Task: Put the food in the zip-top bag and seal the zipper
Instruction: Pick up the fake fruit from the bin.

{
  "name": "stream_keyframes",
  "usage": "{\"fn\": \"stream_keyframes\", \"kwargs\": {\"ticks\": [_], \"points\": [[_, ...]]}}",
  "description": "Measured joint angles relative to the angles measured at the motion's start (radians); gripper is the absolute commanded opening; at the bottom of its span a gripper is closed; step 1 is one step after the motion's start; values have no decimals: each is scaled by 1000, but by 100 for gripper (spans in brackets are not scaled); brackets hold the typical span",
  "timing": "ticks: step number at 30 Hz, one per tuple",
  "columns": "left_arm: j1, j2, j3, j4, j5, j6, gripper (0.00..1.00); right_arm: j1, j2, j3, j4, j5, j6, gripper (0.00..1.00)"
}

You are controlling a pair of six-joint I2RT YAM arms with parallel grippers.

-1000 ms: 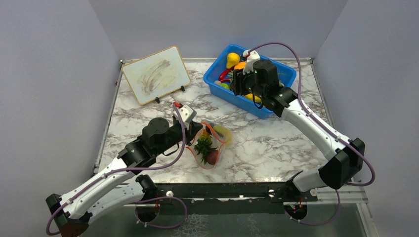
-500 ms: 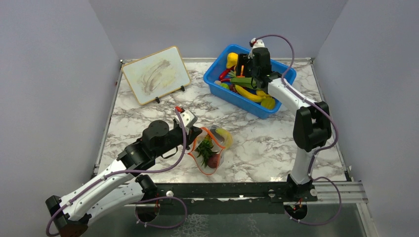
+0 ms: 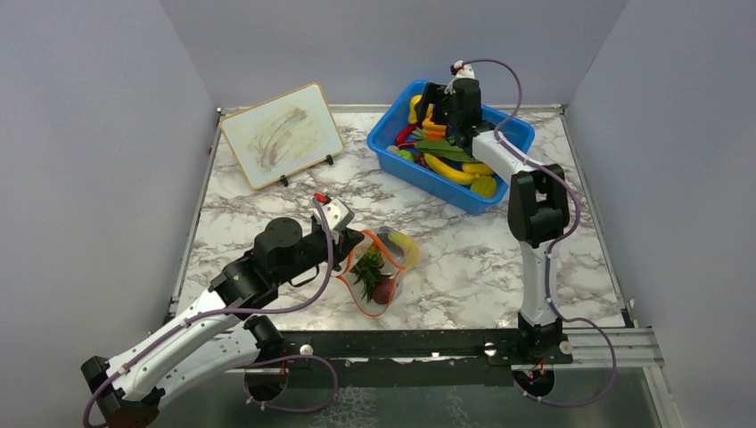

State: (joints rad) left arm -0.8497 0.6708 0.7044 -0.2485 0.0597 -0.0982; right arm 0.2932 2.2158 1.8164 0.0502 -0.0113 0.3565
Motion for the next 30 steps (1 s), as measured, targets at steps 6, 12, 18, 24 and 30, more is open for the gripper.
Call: {"fn": "stream_keyframes", "kwargs": {"ticks": [6, 12, 18, 24, 30], "points": [[10, -5, 0, 0, 12, 0, 0, -6, 126, 148, 10, -28, 7, 84], [20, -11, 0, 0, 20, 0, 0, -20, 193, 192, 11, -37, 26, 84], [32, -12, -2, 1, 28, -1, 0, -25, 278, 254, 33, -93, 41, 83], [34, -12, -10, 2, 34, -1, 0, -29, 321, 293, 68, -111, 45, 76], [41, -11, -10, 3, 43, -1, 0, -36, 330, 293, 88, -111, 49, 60]]}}
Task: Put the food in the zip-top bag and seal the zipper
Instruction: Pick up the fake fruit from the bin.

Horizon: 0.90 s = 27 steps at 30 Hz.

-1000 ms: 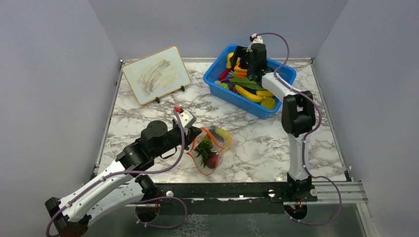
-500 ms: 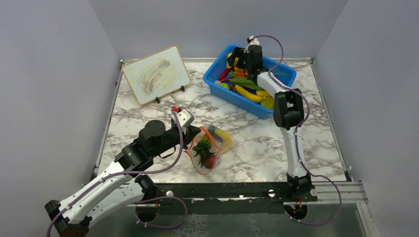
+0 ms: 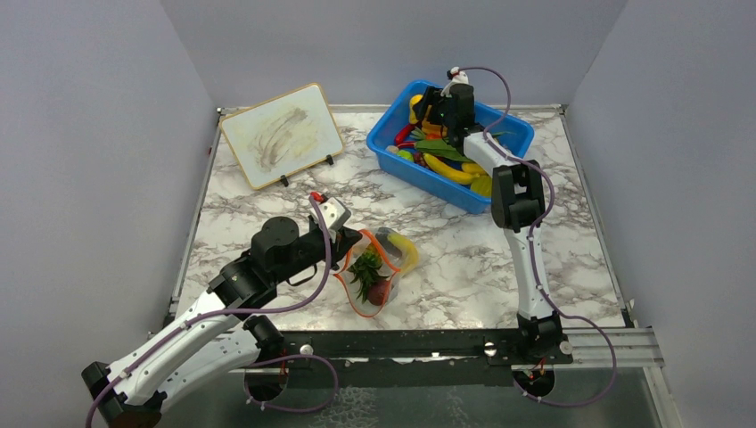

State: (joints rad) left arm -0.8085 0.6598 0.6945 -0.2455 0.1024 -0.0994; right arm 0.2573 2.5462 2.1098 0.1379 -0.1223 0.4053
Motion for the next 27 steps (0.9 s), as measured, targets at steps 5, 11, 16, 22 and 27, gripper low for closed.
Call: {"fn": "stream_keyframes", "kwargs": {"ticks": [5, 11, 16, 22, 27], "points": [[6, 2, 0, 2, 4, 0, 0, -2, 0, -4, 6, 0, -2, 55], [11, 2, 0, 5, 6, 0, 0, -2, -2, -26, 43, -6, -32, 48], [24, 2, 0, 5, 7, 0, 0, -2, -19, -47, 52, -25, -63, 44], [40, 9, 0, 11, 14, -3, 0, -2, -55, -55, 50, -33, -79, 41], [43, 14, 0, 13, 14, -3, 0, -2, -134, -118, 63, -47, -85, 39]]}}
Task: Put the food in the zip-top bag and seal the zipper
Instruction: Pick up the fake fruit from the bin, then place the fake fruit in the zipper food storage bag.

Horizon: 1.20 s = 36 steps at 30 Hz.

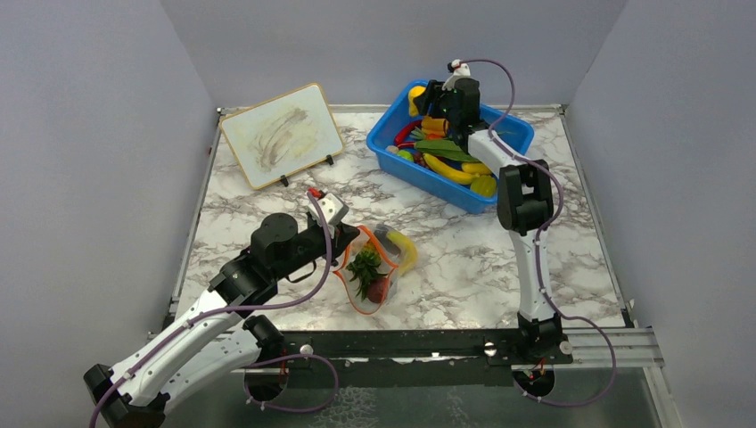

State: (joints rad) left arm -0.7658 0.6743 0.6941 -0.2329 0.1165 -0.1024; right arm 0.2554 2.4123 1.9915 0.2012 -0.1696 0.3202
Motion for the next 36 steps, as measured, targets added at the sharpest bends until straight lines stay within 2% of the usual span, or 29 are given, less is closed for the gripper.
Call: {"fn": "stream_keyframes", "kwargs": {"ticks": [7, 19, 27, 36], "points": [[1, 6, -1, 8, -1, -10, 0, 0, -175, -178, 18, -14, -20, 39], [1, 55, 6, 22, -36, -78, 0, 1, -569, -542, 8, -105, -64, 38], [1, 125, 88, 8, -76, -130, 0, 11, -904, -792, -59, -159, -48, 38], [1, 226, 196, -31, -95, -212, 0, 69, -1203, -936, -140, -253, -30, 37]]}}
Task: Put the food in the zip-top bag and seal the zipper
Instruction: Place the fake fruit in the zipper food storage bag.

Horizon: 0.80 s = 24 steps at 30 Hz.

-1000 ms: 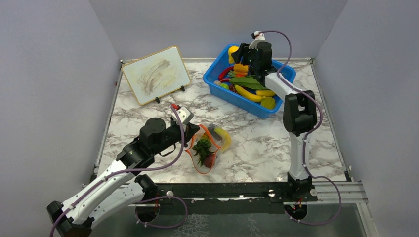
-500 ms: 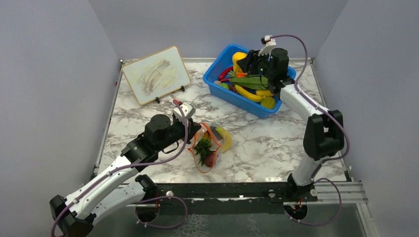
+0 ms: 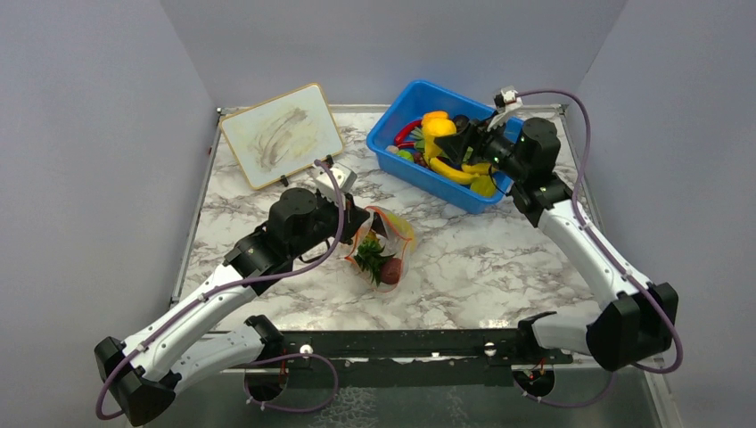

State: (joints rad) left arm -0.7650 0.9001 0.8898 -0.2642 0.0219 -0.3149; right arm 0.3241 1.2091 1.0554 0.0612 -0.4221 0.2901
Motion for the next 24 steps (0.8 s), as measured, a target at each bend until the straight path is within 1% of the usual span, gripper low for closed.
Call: {"fn": "stream_keyframes", "kwargs": {"ticks": [6, 9, 13, 19, 24], "points": [[0, 24, 38, -17, -35, -49, 0, 87, -135, -62, -17, -26, -9, 36], [0, 24, 42, -24, -65, -63, 0, 187, -173, -97, -17, -24, -21, 36], [0, 24, 55, -52, -112, -77, 0, 306, -183, -129, -39, -19, -39, 36], [0, 37, 83, -92, -153, -96, 0, 351, -206, -133, -77, 12, -59, 35], [0, 40, 88, -114, -170, -114, 0, 375, -245, -147, -69, 12, -48, 35]]}}
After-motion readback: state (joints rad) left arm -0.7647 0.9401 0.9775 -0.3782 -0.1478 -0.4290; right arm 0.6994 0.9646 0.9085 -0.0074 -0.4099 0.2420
